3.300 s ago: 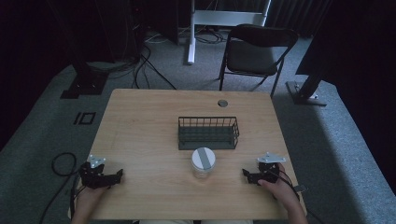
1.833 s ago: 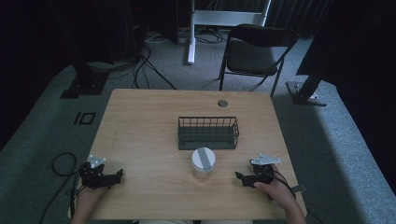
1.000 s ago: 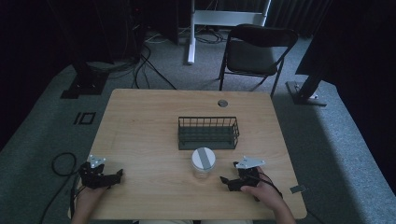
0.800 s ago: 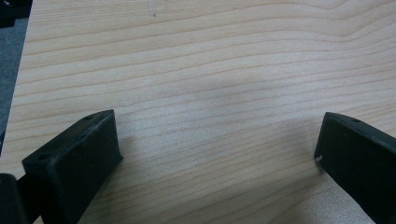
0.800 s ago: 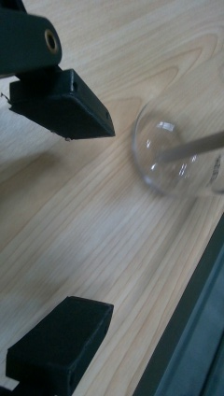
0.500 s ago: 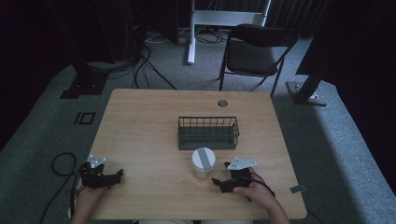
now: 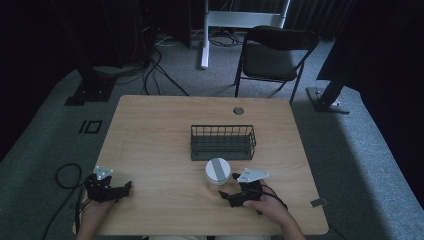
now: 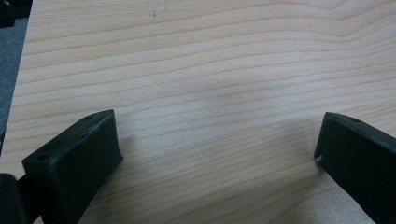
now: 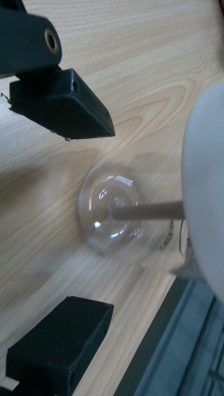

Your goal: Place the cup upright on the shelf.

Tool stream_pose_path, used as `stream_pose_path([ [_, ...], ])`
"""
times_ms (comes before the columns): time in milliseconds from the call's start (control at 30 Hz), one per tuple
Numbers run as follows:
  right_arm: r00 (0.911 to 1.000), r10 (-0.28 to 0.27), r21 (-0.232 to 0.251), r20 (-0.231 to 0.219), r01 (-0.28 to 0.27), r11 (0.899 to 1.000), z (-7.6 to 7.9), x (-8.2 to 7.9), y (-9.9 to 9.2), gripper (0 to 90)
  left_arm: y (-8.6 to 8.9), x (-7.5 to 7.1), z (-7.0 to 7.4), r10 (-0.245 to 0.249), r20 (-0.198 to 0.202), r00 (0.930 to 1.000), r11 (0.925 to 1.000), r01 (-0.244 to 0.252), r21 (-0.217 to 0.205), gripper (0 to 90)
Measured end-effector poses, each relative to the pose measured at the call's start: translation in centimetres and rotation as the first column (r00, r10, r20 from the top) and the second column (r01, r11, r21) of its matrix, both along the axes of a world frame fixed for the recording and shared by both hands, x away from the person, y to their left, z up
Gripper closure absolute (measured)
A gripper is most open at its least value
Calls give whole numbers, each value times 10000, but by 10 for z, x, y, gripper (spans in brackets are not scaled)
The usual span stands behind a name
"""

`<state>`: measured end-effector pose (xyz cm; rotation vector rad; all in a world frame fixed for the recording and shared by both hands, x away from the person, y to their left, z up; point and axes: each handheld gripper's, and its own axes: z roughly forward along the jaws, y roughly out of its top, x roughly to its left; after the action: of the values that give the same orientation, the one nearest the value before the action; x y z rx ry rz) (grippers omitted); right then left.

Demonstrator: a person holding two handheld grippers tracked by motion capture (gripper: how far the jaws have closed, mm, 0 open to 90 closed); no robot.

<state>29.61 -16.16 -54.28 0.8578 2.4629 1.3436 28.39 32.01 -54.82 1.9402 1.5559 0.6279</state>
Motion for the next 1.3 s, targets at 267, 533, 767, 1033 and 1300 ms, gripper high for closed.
stream_pose_path([
  [267,9998,-115,395,157,109,9992,0,2,7,127,0,0,0,0,2,10000,10000,0,-2,2],
  [533,9991,-153,835,390,120,9964,2,4,13,128,0,0,0,2,1,10000,10000,-2,-1,2],
  [767,9989,-359,1183,314,319,9925,3,5,18,128,0,0,0,3,1,10000,10000,-3,0,2],
  [1033,9972,-564,1328,484,495,9899,1,4,21,132,0,0,0,3,1,10000,10000,-3,-3,2],
  [1300,9945,-881,1697,563,774,9825,0,5,26,132,0,0,0,2,1,10000,10000,-2,-1,2],
])
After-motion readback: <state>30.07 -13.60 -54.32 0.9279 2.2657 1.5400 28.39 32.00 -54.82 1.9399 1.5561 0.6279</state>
